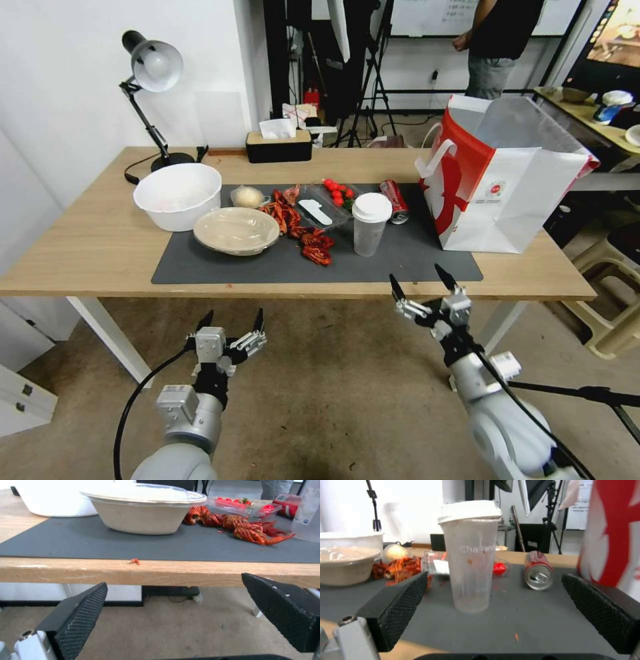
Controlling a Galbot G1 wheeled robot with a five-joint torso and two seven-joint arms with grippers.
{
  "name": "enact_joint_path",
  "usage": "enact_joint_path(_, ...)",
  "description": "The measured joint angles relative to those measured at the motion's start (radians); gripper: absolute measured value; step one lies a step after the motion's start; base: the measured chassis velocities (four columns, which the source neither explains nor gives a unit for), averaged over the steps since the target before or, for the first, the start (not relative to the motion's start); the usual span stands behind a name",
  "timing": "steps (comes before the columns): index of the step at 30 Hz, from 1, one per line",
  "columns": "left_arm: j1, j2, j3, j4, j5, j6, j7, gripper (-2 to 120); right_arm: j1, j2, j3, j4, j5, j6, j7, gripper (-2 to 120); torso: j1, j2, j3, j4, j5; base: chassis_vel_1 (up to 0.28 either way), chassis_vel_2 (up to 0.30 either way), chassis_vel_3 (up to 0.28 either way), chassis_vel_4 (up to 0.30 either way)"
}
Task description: Pick up the trash from the table and place it into the takeout bag.
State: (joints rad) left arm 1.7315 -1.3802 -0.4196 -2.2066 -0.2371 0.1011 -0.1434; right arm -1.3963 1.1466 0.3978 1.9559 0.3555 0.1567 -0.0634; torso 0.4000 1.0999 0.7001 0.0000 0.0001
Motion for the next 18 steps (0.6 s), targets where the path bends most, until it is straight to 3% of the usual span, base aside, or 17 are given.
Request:
enact_joint_path(9,0.001,-0.005,0.0,0.005,0.004,-0.003,0.0,100,0.238,-0.014,-0.103,-0.095,0.071,-0.101,-0.004,100,0.0,0.0,0.0,0.0001,-0.0002,0.0,0.0,0.0,0.0)
enact_joint_path(18,0.003,-0.006,-0.003,0.006,0.004,-0.006,-0.004,100,0.32,-0.016,-0.163,-0.166,0.068,-0.15,0.009,100,0.0,0.0,0.0,-0.0002,0.0,0.0,0.0,0.0,0.0)
